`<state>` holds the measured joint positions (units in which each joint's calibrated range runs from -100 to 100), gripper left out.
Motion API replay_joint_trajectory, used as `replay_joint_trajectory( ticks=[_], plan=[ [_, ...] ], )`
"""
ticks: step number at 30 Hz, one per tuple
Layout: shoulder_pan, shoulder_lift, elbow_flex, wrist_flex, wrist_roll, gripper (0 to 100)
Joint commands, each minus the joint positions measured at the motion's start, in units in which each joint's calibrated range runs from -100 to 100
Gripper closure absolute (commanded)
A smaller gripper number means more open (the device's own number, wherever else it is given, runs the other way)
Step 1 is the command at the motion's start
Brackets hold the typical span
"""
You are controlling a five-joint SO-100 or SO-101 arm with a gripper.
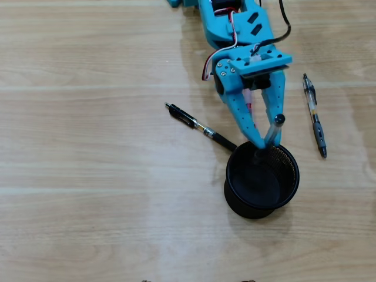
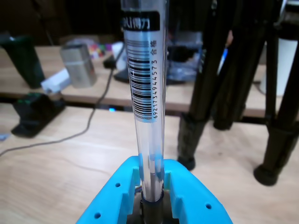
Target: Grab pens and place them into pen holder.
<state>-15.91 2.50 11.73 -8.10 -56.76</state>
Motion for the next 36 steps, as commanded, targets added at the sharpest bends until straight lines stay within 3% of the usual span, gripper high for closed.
replay_joint_trajectory(
  ticks=[1,5,9,15,20,22,27,29,31,36],
  plan=[
    [0.2,0.3,0.3,-3.7,-0.6,98],
    [-0.5,1.8,0.0,-4.2,-0.6,96],
    [-1.6,2.5,0.4,-4.4,-0.2,88],
    [-2.1,2.4,0.2,-4.5,0.0,87],
    [-0.3,-2.0,-1.0,-1.8,9.0,87],
    [1.1,-5.9,-1.7,10.1,13.2,87],
    [8.3,-10.4,-12.5,64.0,30.1,87],
    [11.7,-7.7,-15.5,80.7,34.8,87],
    [13.5,-2.5,-15.9,85.9,35.8,85],
    [12.0,13.4,-17.2,85.7,38.0,84]
  ],
)
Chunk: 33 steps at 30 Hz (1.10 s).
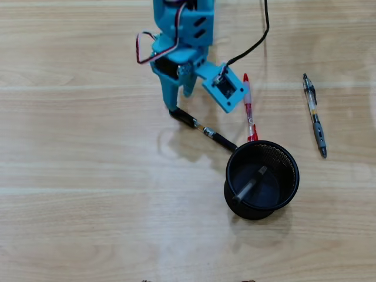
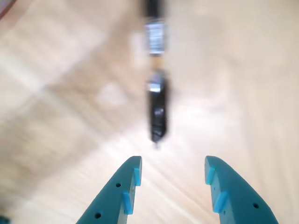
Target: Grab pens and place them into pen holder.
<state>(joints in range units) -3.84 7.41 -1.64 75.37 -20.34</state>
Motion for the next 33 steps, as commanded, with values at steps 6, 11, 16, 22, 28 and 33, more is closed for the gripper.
replay_joint_trajectory(
  ticks=[6,11,16,22,28,33],
  plan=[
    [-1.6,19.4,-12.9,1.7,2.1,84],
    [-2.2,21.0,-15.3,1.3,2.6,84],
    [-1.8,22.6,-15.6,1.3,2.7,84],
    [-2.0,26.4,-15.8,1.2,2.6,86],
    [-1.2,25.2,-15.8,-0.6,2.5,97],
    [3.5,16.4,-14.0,2.5,-2.3,98]
  ],
)
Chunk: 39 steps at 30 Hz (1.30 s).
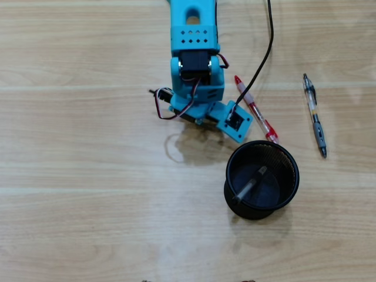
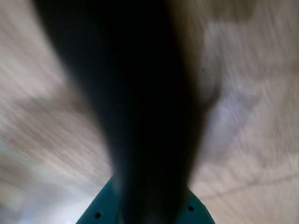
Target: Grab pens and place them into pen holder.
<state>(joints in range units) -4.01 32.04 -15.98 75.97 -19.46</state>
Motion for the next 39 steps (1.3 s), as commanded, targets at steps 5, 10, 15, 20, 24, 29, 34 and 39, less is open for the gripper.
replay_joint_trajectory(
  ticks=[5,10,15,20,24,29,34,39],
  plan=[
    [6.8,-20.9,1.4,3.1,-5.2,98],
    [6.8,-28.1,1.7,3.1,-10.3,98],
    [4.3,-28.7,2.1,3.1,-11.3,98],
    [1.2,-28.7,1.8,1.9,-13.4,98],
    [0.5,-28.6,5.5,1.9,-14.0,98],
    [1.1,-28.6,11.3,1.8,-13.7,96],
    [4.4,-29.4,17.8,1.9,-5.5,81],
    [8.5,-28.6,27.3,1.8,-3.2,79]
  ],
)
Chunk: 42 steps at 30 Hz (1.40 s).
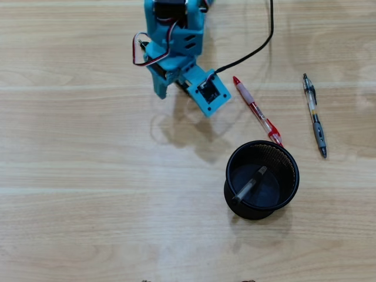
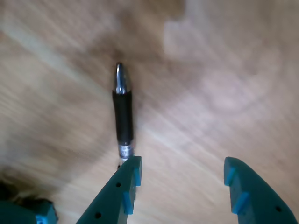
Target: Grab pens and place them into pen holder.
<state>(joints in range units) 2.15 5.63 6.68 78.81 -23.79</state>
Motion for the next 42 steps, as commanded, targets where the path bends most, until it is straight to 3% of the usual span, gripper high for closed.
replay_joint_trajectory(
  ticks=[1,15,21,42],
  plan=[
    [2.7,-2.2,6.6,-1.7,0.9,79],
    [1.5,-2.2,18.2,-6.3,0.6,79],
    [1.4,-2.2,18.3,-10.9,0.6,99],
    [0.8,-2.2,19.3,-13.0,0.8,98]
  ],
)
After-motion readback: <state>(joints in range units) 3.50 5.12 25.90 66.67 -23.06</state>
